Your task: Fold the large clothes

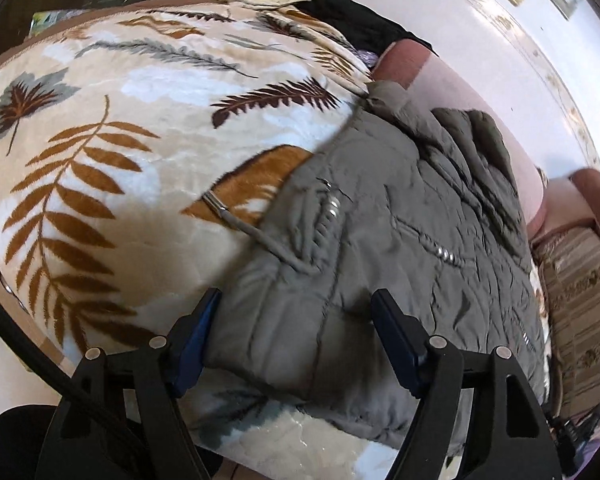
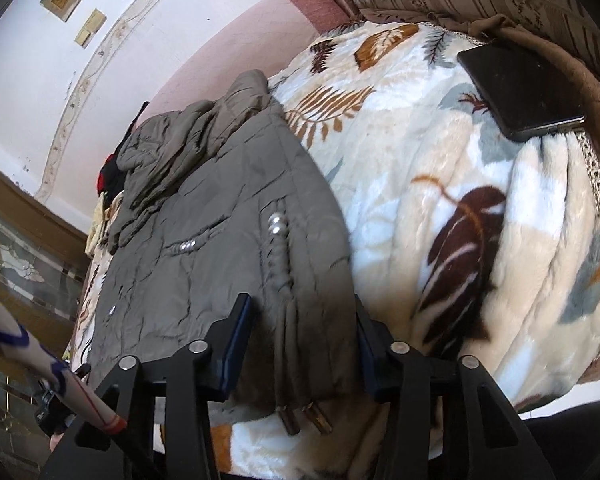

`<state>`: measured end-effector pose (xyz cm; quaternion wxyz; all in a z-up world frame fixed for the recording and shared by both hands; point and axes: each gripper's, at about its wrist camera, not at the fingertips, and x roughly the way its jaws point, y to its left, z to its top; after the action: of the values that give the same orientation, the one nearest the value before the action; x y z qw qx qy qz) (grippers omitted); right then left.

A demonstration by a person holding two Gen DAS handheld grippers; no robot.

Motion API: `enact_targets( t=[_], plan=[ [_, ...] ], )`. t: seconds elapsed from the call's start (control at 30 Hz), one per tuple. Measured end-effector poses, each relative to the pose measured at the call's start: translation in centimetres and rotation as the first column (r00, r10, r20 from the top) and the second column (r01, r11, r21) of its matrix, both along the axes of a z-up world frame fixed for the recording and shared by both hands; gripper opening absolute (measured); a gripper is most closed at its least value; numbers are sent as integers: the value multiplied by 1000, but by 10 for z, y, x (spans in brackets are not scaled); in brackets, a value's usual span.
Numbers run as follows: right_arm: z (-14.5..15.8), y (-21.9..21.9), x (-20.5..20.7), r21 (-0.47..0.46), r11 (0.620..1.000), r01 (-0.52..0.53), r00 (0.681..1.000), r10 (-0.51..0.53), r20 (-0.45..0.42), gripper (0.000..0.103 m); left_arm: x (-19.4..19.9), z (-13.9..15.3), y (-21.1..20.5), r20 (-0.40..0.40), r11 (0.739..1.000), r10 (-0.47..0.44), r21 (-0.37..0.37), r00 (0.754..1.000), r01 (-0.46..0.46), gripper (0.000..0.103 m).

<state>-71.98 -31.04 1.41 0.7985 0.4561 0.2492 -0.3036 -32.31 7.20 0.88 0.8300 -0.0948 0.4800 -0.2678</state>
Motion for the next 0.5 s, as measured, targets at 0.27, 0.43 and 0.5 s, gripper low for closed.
enact_targets(
  t=[0.27, 0.43, 0.5],
  plan=[
    [20, 30, 20, -141, 984, -113, 992, 120, 39, 44, -16, 7, -19, 78, 997, -79, 32, 994, 77, 75],
    [-6, 10, 20, 12, 999, -35, 999, 35, 13, 53, -15, 1, -22, 75, 996, -59, 78, 995, 54, 77],
    [-13, 3, 15, 74, 997, -3, 998, -2, 65, 56, -16, 1, -23, 86, 995, -61, 88, 994, 54, 77]
  ],
)
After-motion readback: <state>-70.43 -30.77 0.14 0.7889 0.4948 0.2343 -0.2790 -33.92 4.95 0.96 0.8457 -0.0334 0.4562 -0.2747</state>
